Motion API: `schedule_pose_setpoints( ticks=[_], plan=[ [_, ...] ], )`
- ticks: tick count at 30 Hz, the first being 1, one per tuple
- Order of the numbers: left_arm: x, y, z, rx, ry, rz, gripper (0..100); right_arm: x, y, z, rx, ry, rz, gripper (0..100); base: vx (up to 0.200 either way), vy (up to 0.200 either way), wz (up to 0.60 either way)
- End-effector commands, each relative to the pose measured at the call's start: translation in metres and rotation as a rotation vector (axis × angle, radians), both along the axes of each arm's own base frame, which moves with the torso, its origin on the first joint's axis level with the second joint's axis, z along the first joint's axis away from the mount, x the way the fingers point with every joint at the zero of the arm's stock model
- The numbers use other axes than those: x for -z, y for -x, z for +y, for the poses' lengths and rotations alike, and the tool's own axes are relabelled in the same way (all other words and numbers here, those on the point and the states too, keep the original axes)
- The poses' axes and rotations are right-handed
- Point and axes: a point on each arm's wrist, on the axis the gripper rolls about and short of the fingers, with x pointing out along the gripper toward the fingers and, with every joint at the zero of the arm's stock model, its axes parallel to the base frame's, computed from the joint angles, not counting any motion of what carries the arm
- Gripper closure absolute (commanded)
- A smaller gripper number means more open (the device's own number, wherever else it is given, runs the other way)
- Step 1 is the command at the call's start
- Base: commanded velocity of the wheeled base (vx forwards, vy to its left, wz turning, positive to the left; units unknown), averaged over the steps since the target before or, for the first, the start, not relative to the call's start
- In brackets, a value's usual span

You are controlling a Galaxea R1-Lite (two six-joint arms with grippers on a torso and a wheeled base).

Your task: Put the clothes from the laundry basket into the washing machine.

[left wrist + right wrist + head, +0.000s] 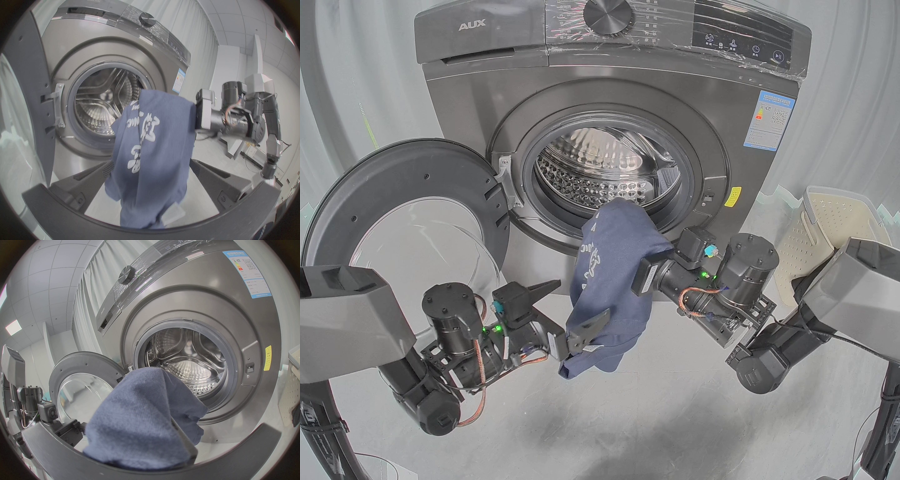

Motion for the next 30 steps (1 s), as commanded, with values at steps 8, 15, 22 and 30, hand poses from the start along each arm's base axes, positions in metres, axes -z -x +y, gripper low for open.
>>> schedule_pose_setpoints(
  ticks=[8,15,22,30],
  plan=[
    [0.014,-0.026,-0.033,0.012,0.036,-0.015,0,0.007,0.002,0.017,-0.025,-0.006,0.008,100,0.0,0.0,0.0],
    [0.024,-0.029,-0.037,0.02,0.018,-0.001,0,0.008,0.005,0.025,-0.039,-0.011,0.007,100,0.0,0.0,0.0],
    [0.026,-0.04,-0.048,0.024,0.038,-0.023,0,0.01,0.009,0.027,-0.043,-0.012,0.022,100,0.0,0.0,0.0],
    [0.031,-0.068,-0.046,-0.093,0.065,-0.06,0,0.014,0.012,0.024,-0.032,-0.015,0.048,100,0.0,0.0,0.0]
  ],
)
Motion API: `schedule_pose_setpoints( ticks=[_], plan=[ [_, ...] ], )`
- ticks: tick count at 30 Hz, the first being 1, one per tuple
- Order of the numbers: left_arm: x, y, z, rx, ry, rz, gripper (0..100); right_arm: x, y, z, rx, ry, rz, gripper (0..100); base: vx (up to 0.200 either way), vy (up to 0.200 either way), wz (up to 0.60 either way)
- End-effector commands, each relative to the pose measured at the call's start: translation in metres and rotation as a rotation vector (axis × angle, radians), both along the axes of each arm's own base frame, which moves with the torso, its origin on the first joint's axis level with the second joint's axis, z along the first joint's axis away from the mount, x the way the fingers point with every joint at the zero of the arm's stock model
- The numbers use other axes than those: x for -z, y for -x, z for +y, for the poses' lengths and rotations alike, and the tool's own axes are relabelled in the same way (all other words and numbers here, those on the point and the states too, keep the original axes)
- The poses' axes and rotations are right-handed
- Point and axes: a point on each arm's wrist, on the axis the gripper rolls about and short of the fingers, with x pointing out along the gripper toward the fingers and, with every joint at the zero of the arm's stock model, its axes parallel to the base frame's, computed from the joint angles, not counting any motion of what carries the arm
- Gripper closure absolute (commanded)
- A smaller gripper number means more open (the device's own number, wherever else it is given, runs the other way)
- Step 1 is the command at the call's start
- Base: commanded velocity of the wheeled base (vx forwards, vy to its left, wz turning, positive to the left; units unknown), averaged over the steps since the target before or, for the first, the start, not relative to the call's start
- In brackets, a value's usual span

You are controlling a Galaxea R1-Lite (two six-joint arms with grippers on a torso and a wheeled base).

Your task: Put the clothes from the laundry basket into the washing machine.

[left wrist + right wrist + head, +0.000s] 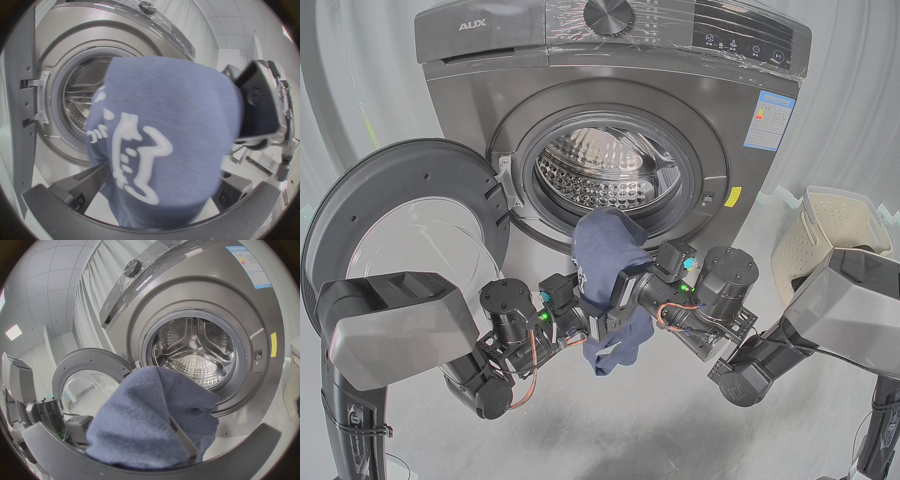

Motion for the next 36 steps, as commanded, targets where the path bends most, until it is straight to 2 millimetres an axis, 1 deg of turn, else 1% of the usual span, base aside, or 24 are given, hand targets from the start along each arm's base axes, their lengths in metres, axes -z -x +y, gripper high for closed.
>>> schedule_pose_setpoints(
  ticks=[1,2,3,8,9,14,18,21,23,25,29,32,36],
  plan=[
    [0.007,-0.017,0.004,-0.075,0.014,-0.005,0,0.003,0.003,-0.002,0.002,0.007,0.014,100,0.0,0.0,0.0],
    [0.007,-0.024,0.007,-0.116,0.023,-0.014,0,0.004,0.004,-0.003,0.001,0.012,0.022,100,0.0,0.0,0.0],
    [0.007,-0.026,0.009,-0.125,0.024,-0.015,0,0.005,0.005,-0.003,0.0,0.014,0.024,100,0.0,0.0,0.0],
    [0.007,-0.029,0.012,-0.136,0.024,-0.015,0,0.006,0.01,-0.001,-0.011,0.019,0.032,100,0.0,0.0,0.0],
    [0.007,-0.029,0.012,-0.137,0.025,-0.016,100,0.007,0.01,-0.001,-0.011,0.019,0.034,100,0.0,0.0,0.0],
    [0.006,-0.028,0.012,-0.134,0.027,-0.019,100,0.007,0.011,-0.001,-0.015,0.016,0.038,100,0.0,0.0,0.0],
    [-0.001,-0.029,0.017,-0.147,0.043,-0.021,100,0.01,0.008,-0.007,0.003,0.021,0.049,100,0.0,0.0,0.0],
    [-0.017,-0.025,0.021,-0.153,0.072,-0.042,100,0.014,0.003,-0.016,0.043,0.021,0.072,100,0.0,0.0,0.0],
    [-0.022,-0.022,0.023,-0.155,0.079,-0.049,100,0.017,0.001,-0.019,0.066,0.022,0.086,100,0.0,0.0,0.0],
    [-0.031,-0.016,0.023,-0.15,0.087,-0.061,100,0.024,-0.001,-0.023,0.083,0.036,0.113,100,0.0,0.0,0.0],
    [-0.041,-0.008,0.026,-0.147,0.095,-0.069,100,0.037,-0.003,-0.028,0.1,0.06,0.157,100,0.0,0.0,0.0],
    [-0.042,-0.005,0.028,-0.15,0.092,-0.065,100,0.043,-0.004,-0.028,0.102,0.069,0.169,100,0.0,0.0,0.0],
    [-0.042,-0.002,0.03,-0.149,0.088,-0.059,100,0.043,-0.002,-0.025,0.091,0.072,0.169,100,0.0,0.0,0.0]
  ],
)
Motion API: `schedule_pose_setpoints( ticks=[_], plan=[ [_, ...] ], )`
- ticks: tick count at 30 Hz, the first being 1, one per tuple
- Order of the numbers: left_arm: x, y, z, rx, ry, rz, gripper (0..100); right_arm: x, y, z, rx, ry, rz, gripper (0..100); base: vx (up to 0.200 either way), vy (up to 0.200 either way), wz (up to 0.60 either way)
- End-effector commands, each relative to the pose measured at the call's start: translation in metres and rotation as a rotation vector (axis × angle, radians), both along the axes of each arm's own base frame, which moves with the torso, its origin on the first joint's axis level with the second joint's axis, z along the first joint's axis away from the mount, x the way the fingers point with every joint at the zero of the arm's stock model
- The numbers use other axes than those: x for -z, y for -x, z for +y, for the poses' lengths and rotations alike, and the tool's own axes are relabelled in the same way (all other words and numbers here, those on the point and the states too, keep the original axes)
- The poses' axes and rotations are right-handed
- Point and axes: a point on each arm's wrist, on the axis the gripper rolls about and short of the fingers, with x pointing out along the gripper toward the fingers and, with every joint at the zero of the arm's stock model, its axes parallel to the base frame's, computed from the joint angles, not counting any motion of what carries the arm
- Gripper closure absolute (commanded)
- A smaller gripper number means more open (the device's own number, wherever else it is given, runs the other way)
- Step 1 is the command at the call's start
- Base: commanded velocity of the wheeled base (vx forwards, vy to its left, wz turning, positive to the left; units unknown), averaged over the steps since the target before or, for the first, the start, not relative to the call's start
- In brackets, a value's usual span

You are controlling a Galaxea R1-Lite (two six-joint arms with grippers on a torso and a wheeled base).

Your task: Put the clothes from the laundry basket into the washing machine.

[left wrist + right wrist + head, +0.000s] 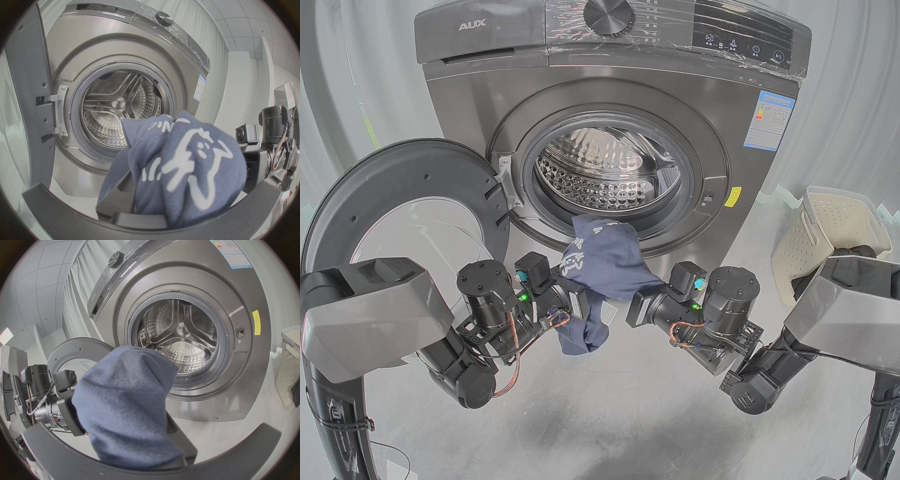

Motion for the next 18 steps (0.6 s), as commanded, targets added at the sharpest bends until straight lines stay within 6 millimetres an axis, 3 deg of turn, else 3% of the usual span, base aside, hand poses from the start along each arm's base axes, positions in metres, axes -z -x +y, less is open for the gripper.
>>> schedule_pose_setpoints(
  ticks=[1,6,7,10,13,15,16,18],
  plan=[
    [-0.011,0.006,0.003,-0.001,0.017,-0.026,100,0.008,0.001,0.003,-0.004,0.019,0.02,100,0.0,0.0,0.0],
    [-0.013,0.008,0.003,0.002,0.017,-0.027,100,0.004,0.003,0.004,-0.014,0.011,0.004,100,0.0,0.0,0.0],
    [-0.013,0.008,0.003,0.002,0.017,-0.027,100,-0.002,0.005,0.005,-0.019,0.002,-0.007,0,0.0,0.0,0.0],
    [-0.015,0.009,0.005,0.0,0.021,-0.03,100,-0.009,0.012,0.002,-0.027,-0.002,-0.015,0,0.0,0.0,0.0],
    [-0.017,0.017,0.009,0.007,0.018,-0.021,100,-0.019,0.035,-0.017,-0.045,0.042,0.0,0,0.0,0.0,0.0],
    [-0.017,0.018,0.01,0.008,0.016,-0.017,100,-0.019,0.04,-0.021,-0.051,0.056,0.003,0,0.0,0.0,0.0],
    [-0.02,0.021,0.011,0.008,0.017,-0.02,100,-0.016,0.057,-0.034,-0.075,0.104,0.026,0,0.0,0.0,0.0],
    [-0.023,0.025,0.013,0.008,0.018,-0.021,100,-0.014,0.07,-0.045,-0.092,0.135,0.047,0,0.0,0.0,0.0]
  ],
)
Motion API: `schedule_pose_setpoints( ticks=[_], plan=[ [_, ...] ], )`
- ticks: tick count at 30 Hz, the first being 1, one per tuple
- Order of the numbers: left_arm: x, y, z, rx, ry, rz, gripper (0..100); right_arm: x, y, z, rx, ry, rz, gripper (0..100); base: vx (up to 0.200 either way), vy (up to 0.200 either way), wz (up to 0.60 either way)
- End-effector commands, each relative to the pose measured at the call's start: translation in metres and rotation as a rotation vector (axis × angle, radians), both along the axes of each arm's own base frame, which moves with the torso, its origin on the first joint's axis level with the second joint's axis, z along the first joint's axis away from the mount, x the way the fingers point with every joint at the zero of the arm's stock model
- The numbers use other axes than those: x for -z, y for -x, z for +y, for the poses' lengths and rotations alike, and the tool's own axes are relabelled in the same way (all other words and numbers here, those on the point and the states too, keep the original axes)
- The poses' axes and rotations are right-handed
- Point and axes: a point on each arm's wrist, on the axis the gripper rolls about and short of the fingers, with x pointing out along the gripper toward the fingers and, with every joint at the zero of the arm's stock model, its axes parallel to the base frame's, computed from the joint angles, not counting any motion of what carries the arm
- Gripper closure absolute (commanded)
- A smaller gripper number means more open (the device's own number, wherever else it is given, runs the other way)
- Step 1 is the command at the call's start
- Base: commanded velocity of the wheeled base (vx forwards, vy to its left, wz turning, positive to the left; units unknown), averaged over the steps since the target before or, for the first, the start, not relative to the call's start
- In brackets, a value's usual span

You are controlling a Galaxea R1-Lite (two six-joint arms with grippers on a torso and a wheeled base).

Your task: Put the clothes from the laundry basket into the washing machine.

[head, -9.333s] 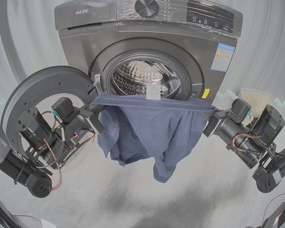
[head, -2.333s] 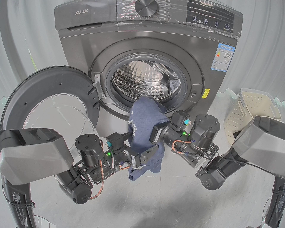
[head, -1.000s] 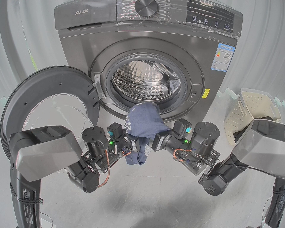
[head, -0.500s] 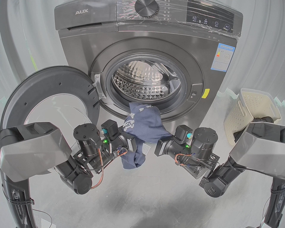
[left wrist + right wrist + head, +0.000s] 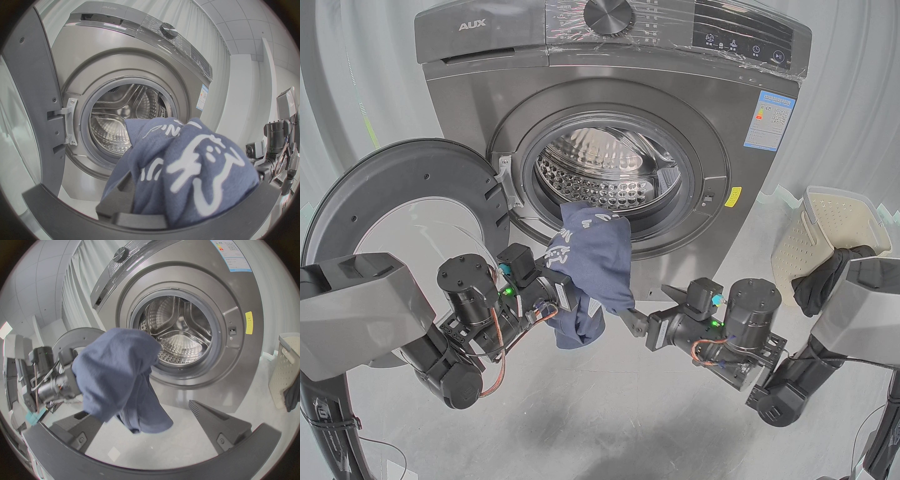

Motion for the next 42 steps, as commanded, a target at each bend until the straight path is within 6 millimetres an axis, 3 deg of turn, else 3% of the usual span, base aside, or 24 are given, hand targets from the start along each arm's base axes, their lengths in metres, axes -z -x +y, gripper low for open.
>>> schedule_pose_setpoints(
  ticks=[1,6,16,22,42],
  plan=[
    [-0.009,0.014,0.008,0.01,-0.003,0.003,100,-0.011,0.043,-0.034,-0.049,0.064,0.02,0,0.0,0.0,0.0],
    [-0.011,0.025,0.015,0.006,-0.01,0.021,100,-0.005,0.056,-0.05,-0.036,0.097,0.057,0,0.0,0.0,0.0],
    [-0.004,0.041,0.024,0.005,-0.041,0.07,100,-0.007,0.042,-0.074,0.064,0.086,0.051,0,0.0,0.0,0.0],
    [-0.001,0.044,0.02,0.017,-0.059,0.074,100,-0.008,0.043,-0.072,0.051,0.084,0.05,0,0.0,0.0,0.0],
    [0.002,0.049,0.011,0.048,-0.076,0.076,100,-0.007,0.05,-0.063,0.012,0.085,0.055,0,0.2,0.0,0.0]
  ],
)
